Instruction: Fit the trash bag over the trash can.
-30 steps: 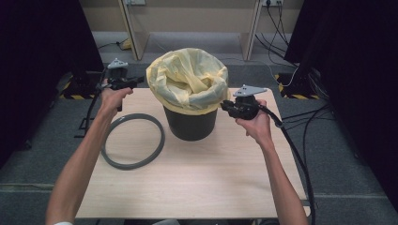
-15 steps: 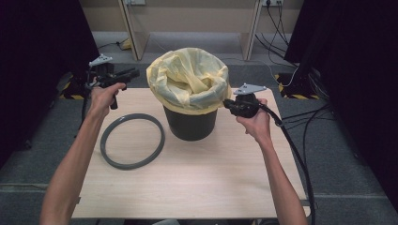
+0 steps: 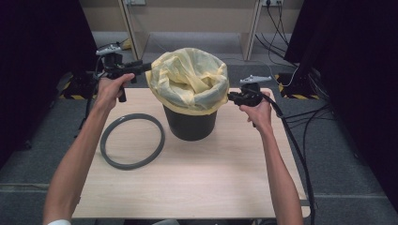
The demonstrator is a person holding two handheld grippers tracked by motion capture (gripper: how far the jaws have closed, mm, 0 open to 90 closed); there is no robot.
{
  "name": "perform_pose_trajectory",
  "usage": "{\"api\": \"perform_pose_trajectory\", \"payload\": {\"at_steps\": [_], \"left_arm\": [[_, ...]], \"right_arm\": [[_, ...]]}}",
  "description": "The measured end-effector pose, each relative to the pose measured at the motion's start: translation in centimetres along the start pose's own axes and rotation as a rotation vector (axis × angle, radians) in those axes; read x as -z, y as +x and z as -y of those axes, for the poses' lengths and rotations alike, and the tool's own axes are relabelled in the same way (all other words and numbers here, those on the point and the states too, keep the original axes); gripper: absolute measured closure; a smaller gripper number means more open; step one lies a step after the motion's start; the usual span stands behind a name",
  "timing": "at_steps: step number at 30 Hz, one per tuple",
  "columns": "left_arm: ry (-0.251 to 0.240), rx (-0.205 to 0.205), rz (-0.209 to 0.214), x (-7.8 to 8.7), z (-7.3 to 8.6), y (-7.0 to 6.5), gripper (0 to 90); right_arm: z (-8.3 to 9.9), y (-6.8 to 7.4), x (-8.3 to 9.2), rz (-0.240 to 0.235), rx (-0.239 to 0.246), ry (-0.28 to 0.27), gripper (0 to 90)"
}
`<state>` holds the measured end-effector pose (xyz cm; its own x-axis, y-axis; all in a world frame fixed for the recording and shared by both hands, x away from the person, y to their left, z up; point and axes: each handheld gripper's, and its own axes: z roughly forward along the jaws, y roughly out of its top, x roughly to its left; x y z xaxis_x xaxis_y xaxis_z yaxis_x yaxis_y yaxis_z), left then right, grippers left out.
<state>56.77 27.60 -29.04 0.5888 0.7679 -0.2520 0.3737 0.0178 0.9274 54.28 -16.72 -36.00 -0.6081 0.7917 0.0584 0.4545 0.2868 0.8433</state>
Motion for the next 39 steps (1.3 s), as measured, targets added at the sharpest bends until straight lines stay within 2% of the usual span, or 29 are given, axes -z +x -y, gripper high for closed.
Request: {"api": "perform_pose_trajectory", "payload": {"at_steps": [2,3,4,7,9,11,15,17,22,26,30,35,37,39], "left_arm": [[0.033,-0.003,0.003,-0.8,-0.1,-0.1,47.9],[0.039,-0.006,0.005,-1.1,0.0,-0.1,51.9],[0.037,-0.002,0.015,-1.3,0.0,0.0,58.2],[0.018,0.016,0.004,-1.3,0.1,0.2,80.8],[0.023,-0.004,-0.014,-1.1,0.4,0.4,88.1],[0.047,-0.029,-0.041,-1.1,0.9,0.8,89.5],[0.078,-0.017,-0.072,-1.6,2.9,2.2,90.0],[0.097,-0.016,-0.070,-1.9,4.1,2.7,90.0],[0.100,-0.003,-0.058,-2.7,6.5,3.3,89.9],[0.130,-0.042,-0.063,-3.4,7.4,2.8,89.8],[0.131,-0.044,-0.059,-3.9,8.0,2.5,89.6],[0.107,-0.075,-0.042,-2.8,8.1,1.8,89.1],[0.102,-0.083,-0.036,-2.4,8.2,1.5,89.0],[0.099,-0.088,-0.030,-2.2,8.2,1.3,88.9]], "right_arm": [[0.1,0.2,0.3,-0.005,0.005,-0.005,79.7],[0.2,0.4,0.4,-0.008,0.005,-0.006,79.4],[0.2,0.4,0.5,-0.012,0.005,-0.011,79.2],[0.2,0.7,0.7,-0.025,0.006,-0.016,78.7],[0.2,0.8,0.8,-0.029,0.013,-0.018,78.4],[0.2,0.9,0.9,-0.035,0.011,-0.028,78.3],[0.2,1.3,1.1,-0.047,0.010,-0.051,78.3],[0.2,1.6,1.1,-0.053,0.009,-0.055,78.4],[0.4,1.8,0.7,-0.055,0.023,-0.040,79.4],[0.4,2.0,0.8,-0.041,0.020,-0.042,78.4],[0.1,2.2,1.7,-0.029,-0.047,-0.071,63.3],[-0.1,3.8,3.0,-0.075,-0.034,-0.103,49.3],[0.1,4.5,3.0,-0.116,-0.020,-0.070,42.0],[0.4,5.1,2.7,-0.126,-0.009,-0.046,35.3]]}}
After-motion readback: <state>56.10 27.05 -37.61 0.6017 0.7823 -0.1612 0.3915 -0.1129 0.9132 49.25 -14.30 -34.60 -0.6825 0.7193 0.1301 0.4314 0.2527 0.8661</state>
